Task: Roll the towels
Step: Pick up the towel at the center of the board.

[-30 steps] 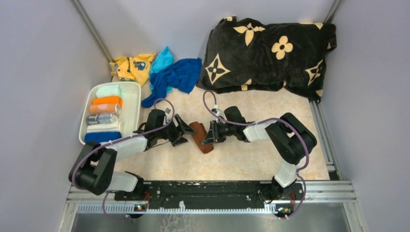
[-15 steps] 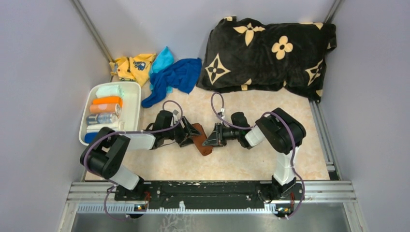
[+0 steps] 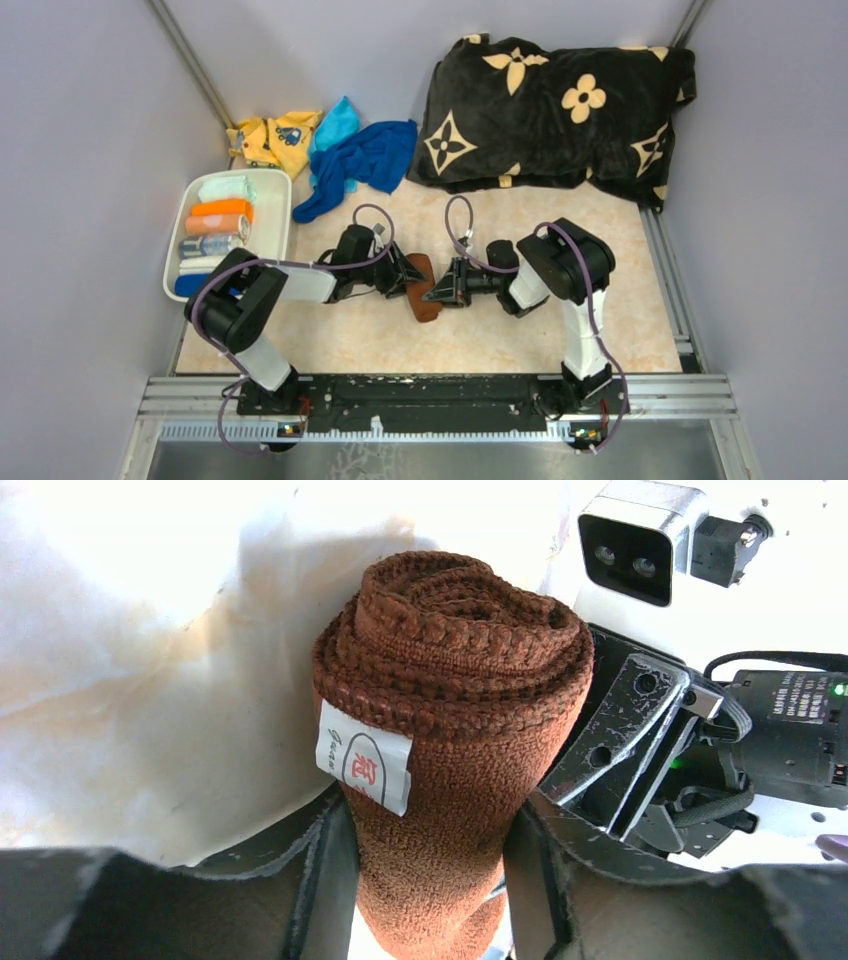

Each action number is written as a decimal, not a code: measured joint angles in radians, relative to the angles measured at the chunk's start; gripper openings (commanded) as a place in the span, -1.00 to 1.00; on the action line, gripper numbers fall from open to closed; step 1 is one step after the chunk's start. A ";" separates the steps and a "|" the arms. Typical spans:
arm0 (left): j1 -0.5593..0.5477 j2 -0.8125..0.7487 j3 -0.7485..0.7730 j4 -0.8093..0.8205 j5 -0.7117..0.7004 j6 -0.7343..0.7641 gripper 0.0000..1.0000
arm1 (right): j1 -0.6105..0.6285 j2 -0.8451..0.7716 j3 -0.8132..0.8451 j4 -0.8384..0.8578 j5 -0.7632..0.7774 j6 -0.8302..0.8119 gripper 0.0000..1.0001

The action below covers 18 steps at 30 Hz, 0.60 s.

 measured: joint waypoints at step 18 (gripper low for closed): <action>0.035 -0.014 0.188 -0.288 -0.083 0.262 -0.94 | 0.010 -0.266 0.098 -0.577 0.080 -0.290 0.35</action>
